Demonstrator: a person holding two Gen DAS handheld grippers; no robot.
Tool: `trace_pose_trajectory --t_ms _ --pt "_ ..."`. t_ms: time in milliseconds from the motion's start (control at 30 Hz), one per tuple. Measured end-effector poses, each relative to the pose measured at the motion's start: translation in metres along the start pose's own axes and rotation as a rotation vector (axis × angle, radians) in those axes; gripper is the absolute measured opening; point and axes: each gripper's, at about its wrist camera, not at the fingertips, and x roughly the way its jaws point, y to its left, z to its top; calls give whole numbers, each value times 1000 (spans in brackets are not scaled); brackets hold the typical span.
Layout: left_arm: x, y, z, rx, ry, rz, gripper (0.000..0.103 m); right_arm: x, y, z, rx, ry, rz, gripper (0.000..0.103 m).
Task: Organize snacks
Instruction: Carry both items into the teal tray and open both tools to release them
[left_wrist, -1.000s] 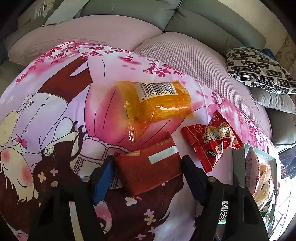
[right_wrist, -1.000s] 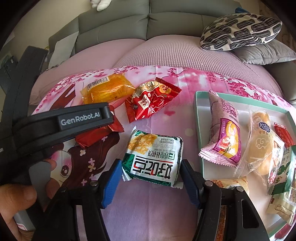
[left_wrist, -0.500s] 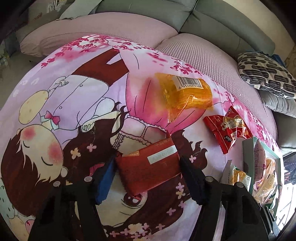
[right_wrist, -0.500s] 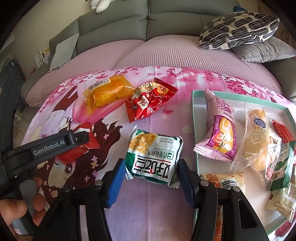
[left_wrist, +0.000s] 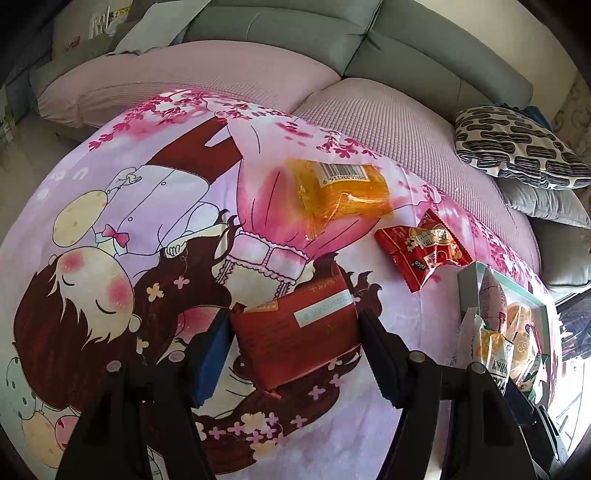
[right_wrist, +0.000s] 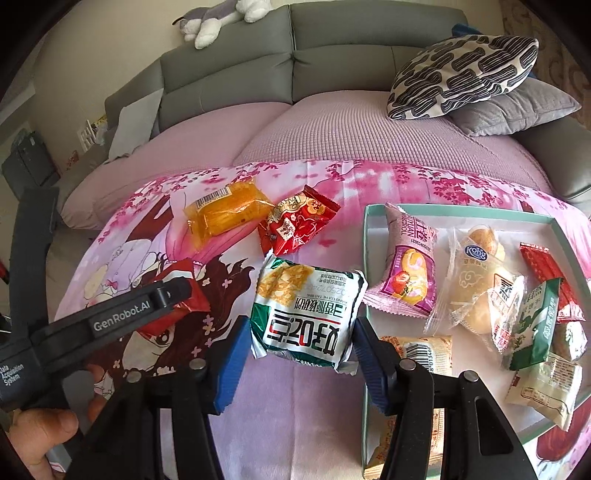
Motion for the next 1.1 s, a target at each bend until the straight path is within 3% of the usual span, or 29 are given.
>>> trace_pose_trajectory --t_ms 500,1100 --pt "-17 -58 -10 118 -18 -63 70 -30 -56 4 131 -58 -56 59" --pt "-31 -167 -56 361 5 -214 70 -91 -170 -6 368 -157 -285 59"
